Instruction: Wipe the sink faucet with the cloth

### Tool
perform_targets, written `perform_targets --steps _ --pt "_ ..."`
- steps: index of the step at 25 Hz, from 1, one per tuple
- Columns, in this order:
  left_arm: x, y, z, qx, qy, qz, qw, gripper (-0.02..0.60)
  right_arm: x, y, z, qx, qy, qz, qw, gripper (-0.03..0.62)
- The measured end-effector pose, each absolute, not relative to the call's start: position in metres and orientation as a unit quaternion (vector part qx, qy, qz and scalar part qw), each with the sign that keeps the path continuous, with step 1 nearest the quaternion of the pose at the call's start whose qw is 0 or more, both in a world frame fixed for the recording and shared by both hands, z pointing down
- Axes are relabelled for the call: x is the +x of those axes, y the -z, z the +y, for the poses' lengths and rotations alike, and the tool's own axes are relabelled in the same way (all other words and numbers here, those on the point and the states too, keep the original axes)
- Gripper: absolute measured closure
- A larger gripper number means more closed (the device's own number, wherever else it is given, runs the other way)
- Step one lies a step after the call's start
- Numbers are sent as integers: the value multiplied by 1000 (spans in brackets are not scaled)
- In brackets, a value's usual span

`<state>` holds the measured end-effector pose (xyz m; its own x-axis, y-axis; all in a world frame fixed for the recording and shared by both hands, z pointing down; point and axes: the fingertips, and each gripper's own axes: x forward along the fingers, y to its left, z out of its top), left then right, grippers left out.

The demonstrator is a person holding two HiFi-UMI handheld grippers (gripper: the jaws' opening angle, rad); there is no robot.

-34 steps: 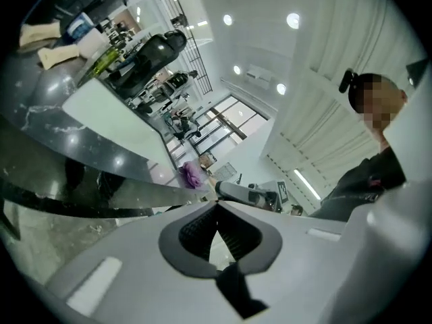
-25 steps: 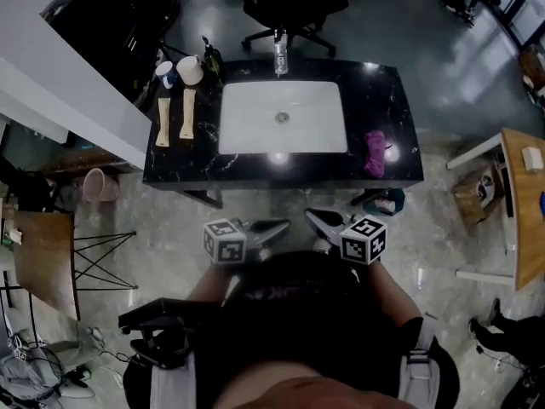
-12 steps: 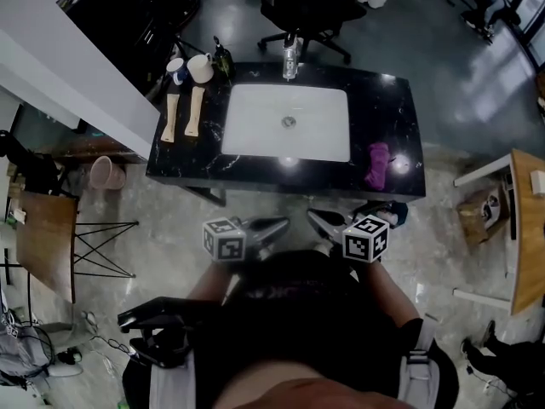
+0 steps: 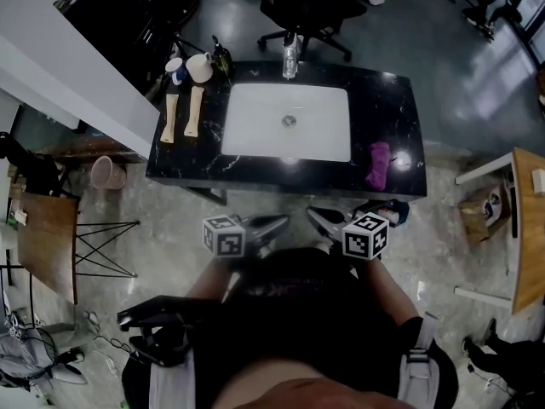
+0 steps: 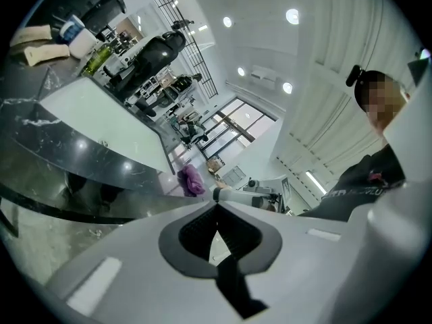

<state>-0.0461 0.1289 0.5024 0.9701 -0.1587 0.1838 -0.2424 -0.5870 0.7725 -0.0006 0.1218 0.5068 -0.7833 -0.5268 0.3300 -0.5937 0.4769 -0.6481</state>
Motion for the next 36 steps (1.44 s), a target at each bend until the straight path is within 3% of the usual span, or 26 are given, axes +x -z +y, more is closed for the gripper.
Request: perform_targets --steps 36 --pt "-50 -507 133 888 -38 -114 443 581 -9 -509 127 314 -381 -868 56 583"
